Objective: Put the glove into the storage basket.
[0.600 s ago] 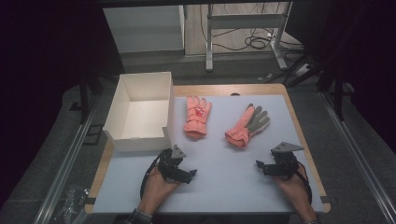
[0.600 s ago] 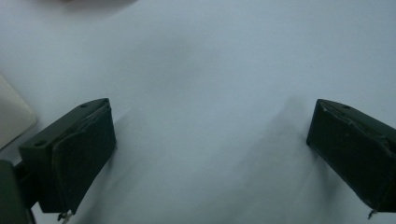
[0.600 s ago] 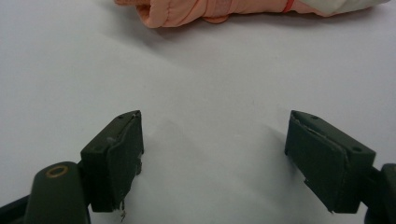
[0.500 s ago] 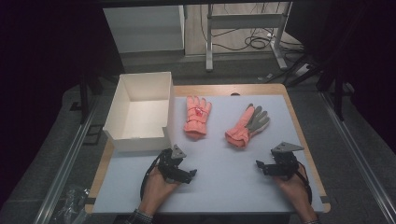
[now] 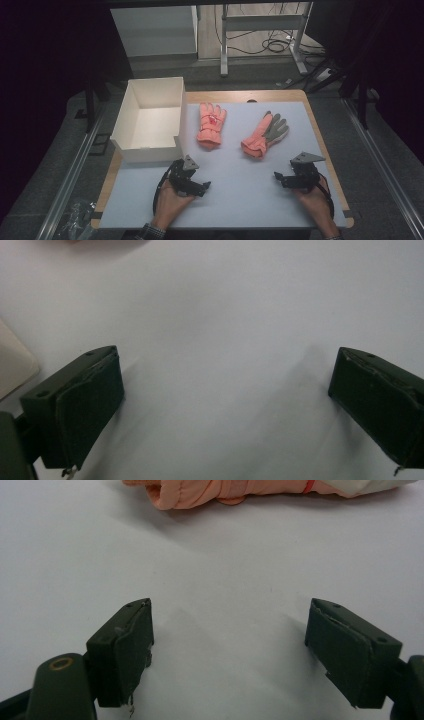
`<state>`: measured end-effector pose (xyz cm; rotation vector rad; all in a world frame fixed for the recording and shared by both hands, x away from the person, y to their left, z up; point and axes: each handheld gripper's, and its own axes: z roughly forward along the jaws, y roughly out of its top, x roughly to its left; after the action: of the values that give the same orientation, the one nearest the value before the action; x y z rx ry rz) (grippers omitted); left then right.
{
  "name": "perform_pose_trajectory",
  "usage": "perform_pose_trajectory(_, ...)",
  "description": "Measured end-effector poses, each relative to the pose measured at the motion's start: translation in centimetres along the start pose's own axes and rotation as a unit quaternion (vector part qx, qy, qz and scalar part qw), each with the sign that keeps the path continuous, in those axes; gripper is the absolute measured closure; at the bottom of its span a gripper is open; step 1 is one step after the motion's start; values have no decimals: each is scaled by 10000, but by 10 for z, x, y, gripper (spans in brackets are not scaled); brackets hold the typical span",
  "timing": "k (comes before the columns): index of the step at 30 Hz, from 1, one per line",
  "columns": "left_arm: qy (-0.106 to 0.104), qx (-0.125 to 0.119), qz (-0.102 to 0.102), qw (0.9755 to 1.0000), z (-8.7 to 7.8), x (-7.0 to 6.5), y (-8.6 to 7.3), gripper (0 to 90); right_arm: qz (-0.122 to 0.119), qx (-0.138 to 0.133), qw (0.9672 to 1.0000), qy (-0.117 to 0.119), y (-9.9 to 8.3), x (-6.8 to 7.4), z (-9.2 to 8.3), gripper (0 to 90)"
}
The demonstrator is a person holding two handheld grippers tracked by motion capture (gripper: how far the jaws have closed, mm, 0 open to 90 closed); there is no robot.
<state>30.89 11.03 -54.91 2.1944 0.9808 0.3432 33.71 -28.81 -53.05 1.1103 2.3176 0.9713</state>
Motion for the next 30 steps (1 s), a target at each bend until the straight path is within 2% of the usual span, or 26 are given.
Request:
perform_pose_trajectory(14,1,9,-13,10000,0,0,0,13,-5,13,10000,-2,0,0,0,194)
perform_pose_trajectory(21,-1,18,-2,10000,0,0,0,13,2,73,10000,-21,1,0,1,136)
perform_pose_trajectory(30,1,18,18,10000,0,0,0,13,28,106,9999,-14,2,0,1,138)
